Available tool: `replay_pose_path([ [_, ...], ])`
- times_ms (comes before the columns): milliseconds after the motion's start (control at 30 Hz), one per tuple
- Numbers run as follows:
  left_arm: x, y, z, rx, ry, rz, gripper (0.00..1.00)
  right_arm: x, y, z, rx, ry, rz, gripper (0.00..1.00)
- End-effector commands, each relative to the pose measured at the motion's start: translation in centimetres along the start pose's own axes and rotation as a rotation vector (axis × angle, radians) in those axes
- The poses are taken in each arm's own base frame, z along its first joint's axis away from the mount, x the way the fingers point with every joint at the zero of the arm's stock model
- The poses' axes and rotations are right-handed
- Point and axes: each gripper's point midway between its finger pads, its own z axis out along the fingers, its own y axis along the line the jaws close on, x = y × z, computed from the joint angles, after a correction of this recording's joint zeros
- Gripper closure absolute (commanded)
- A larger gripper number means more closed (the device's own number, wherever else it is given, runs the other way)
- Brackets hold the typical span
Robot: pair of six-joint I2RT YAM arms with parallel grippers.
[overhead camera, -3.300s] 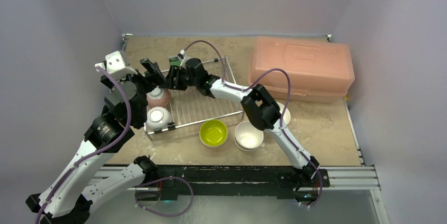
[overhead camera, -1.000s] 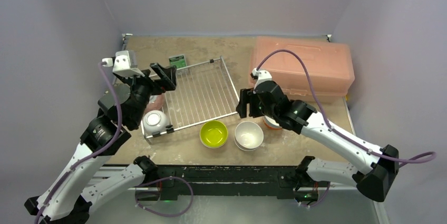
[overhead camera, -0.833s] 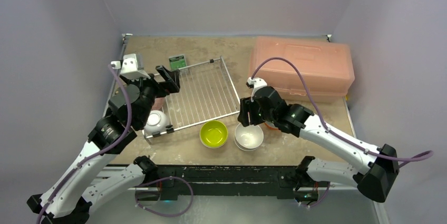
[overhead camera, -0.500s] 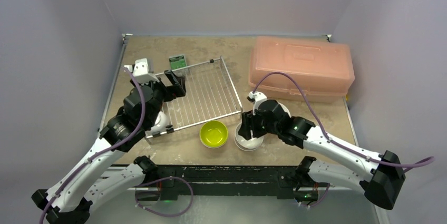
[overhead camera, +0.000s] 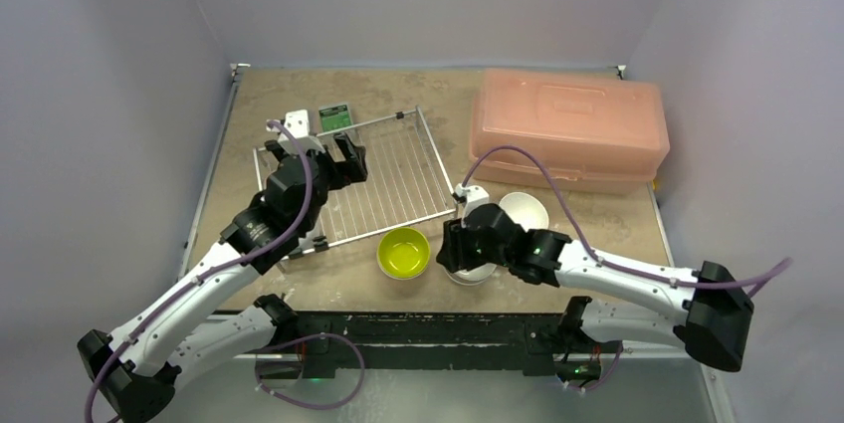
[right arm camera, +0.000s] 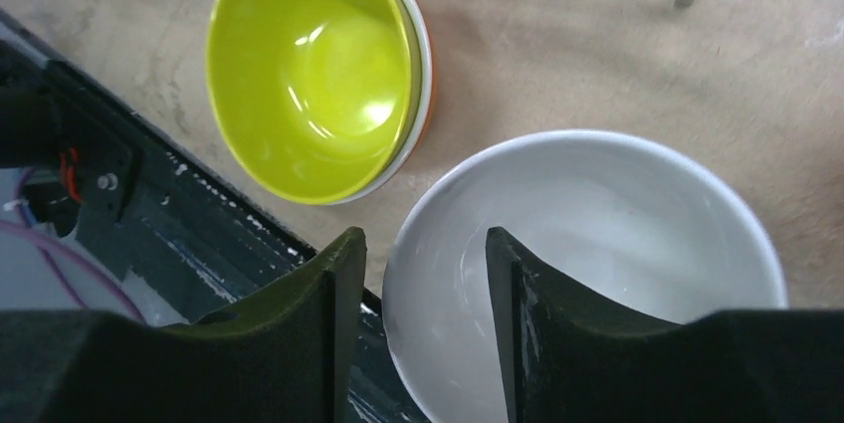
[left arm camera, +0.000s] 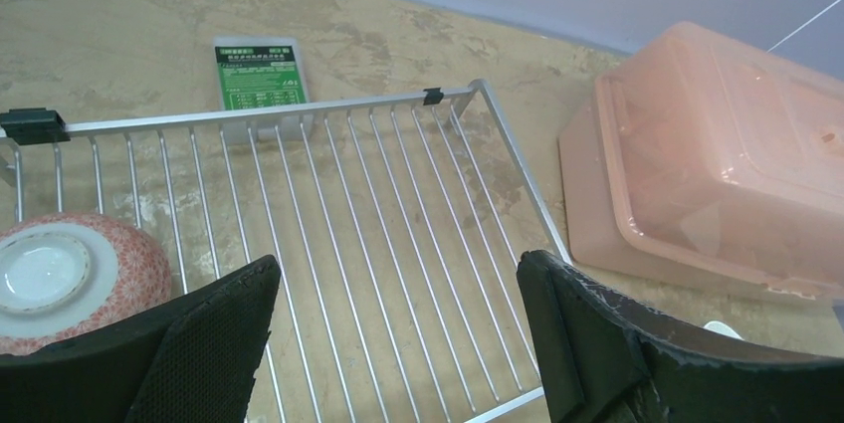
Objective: Load the bowls into the dish rack
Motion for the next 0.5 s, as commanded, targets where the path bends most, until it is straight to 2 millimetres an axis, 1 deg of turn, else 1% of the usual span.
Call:
replay_pose_path([
  [0, 0.0, 0.7, 0.1, -0.014, -0.03, 0.008, 0.11, -1.5, -0.7, 0.1, 0.182, -0.086, 0.076, 0.51],
  [67, 0.3, 1.3, -0.1, -0.03, -0.036, 0.011, 0.11, -1.3, -0.7, 0.1, 0.214, -0.083, 0.072, 0.52],
  [133, 0.3, 1.7, -0.3, -0.041, -0.044, 0.015, 0.11, -1.2, -0.4, 0.2, 0.227, -0.082, 0.061, 0.57],
  [267, 0.6, 2.2, -0.3, -0.053, -0.045, 0.029, 0.11, -1.4, 0.5, 0.4, 0.239, -0.089, 0.041, 0.75],
  [367, 0.8, 2.4, -0.3, -0.062, -0.042, 0.036, 0.11, -1.6, 1.3, 0.5, 0.227, -0.081, 0.034, 0.95],
  [400, 0.8, 2.4, -0.3, -0.066, -0.041, 0.035, 0.11, -1.7, 1.4, 0.5, 0.229, -0.083, 0.035, 1.0],
  [467, 0.5, 2.5, -0.4, -0.078, -0.042, 0.029, 0.11, -2.0, 1.6, 0.2, 0.237, -0.092, 0.036, 1.0],
])
